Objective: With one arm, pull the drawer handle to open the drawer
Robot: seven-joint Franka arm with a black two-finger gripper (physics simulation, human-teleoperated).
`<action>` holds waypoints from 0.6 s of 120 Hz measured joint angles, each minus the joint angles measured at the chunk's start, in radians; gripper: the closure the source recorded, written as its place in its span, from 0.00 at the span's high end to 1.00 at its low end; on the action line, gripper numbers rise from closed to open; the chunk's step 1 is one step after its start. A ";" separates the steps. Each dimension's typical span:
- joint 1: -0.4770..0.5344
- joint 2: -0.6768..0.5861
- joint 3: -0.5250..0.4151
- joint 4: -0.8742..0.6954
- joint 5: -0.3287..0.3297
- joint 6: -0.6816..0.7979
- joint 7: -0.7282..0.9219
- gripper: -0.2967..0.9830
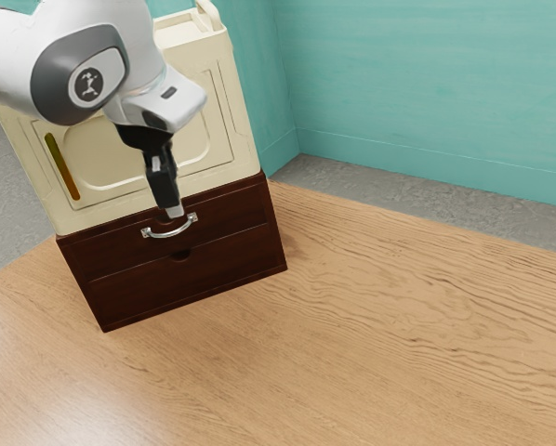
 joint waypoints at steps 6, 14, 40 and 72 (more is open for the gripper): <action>0.020 -0.003 -0.010 -0.026 -0.002 0.031 0.015 0.77; 0.046 -0.003 -0.015 -0.050 -0.004 0.070 0.034 0.77; 0.114 0.005 -0.029 -0.113 0.003 0.147 0.058 0.75; 0.075 -0.019 -0.041 -0.157 0.025 0.177 0.070 0.76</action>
